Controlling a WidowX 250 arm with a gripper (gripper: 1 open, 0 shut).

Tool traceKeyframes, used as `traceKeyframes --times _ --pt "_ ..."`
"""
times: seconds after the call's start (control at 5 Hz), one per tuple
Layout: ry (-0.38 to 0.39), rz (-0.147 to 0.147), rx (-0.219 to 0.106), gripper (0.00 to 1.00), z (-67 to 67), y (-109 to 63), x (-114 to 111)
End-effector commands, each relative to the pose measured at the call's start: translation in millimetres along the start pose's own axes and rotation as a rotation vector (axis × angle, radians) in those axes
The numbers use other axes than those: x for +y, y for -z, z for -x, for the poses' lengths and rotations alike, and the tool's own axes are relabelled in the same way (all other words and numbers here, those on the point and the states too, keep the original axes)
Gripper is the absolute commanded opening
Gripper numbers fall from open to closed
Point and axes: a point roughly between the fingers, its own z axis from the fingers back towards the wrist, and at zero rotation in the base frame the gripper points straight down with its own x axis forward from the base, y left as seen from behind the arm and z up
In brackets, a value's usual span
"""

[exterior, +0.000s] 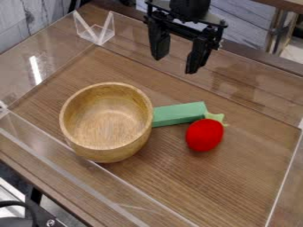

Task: Move the red fruit to the left

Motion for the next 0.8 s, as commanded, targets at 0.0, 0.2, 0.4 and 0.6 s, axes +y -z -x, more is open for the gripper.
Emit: traceKeyframes --times 0.0,0.2,0.4,0.6 --pt "0.006 0.006 0.028 1.0 2.7 12.0 -3.8" --pt "0.031 0.016 0.045 1.0 7.2 25.0 -15.5" --pt "0.063 0.021 0.045 1.0 8.7 34.5 -31.7" --pt "0.091 0.03 0.042 1.0 8.6 46.0 -53.1"
